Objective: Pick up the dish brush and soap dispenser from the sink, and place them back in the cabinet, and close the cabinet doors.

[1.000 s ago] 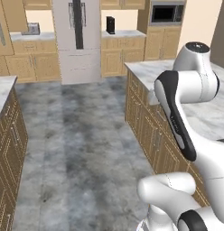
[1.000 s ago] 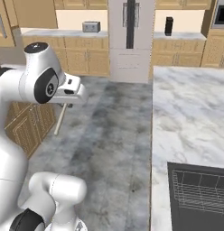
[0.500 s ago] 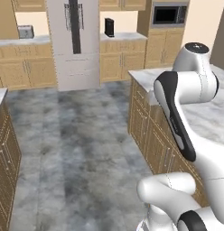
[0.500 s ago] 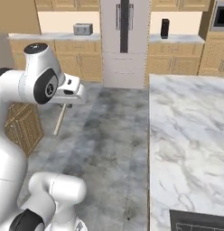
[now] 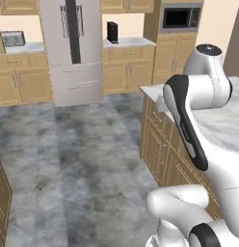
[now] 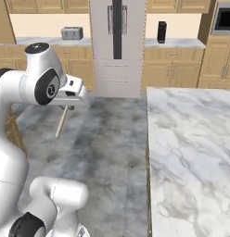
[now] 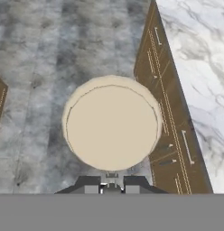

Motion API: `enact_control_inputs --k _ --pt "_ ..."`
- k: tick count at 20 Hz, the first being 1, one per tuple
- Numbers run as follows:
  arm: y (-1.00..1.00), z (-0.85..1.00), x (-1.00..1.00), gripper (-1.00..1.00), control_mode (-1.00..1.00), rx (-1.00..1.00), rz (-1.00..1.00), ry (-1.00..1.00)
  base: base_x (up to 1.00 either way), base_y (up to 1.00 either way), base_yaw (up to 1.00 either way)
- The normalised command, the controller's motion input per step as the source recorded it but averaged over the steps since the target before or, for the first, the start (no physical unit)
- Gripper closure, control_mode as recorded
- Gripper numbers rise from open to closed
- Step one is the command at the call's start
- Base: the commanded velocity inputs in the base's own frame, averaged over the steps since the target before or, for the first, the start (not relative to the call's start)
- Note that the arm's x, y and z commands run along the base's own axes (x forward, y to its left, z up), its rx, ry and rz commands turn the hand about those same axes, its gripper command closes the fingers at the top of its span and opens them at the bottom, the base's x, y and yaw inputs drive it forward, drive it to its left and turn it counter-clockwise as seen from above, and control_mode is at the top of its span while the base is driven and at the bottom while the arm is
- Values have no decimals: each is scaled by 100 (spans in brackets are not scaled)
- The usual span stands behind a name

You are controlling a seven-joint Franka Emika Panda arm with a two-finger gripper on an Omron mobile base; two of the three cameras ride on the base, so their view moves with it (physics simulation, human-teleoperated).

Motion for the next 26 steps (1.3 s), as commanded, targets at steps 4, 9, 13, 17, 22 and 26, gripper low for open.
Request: enact_control_inputs --k 4,9,13,17,22,26 --pt "0 0 0 100 100 0 0 0 91 -16 -11" --pt "0 0 0 100 100 0 0 0 100 -17 -9" --pt "0 0 0 100 100 0 0 0 100 -19 -6" --pt "0 0 0 100 100 0 0 0 97 -15 -4" --pt "0 0 0 100 100 0 0 0 61 -3 7" --pt "0 0 0 100 100 0 0 0 5 -26 48"
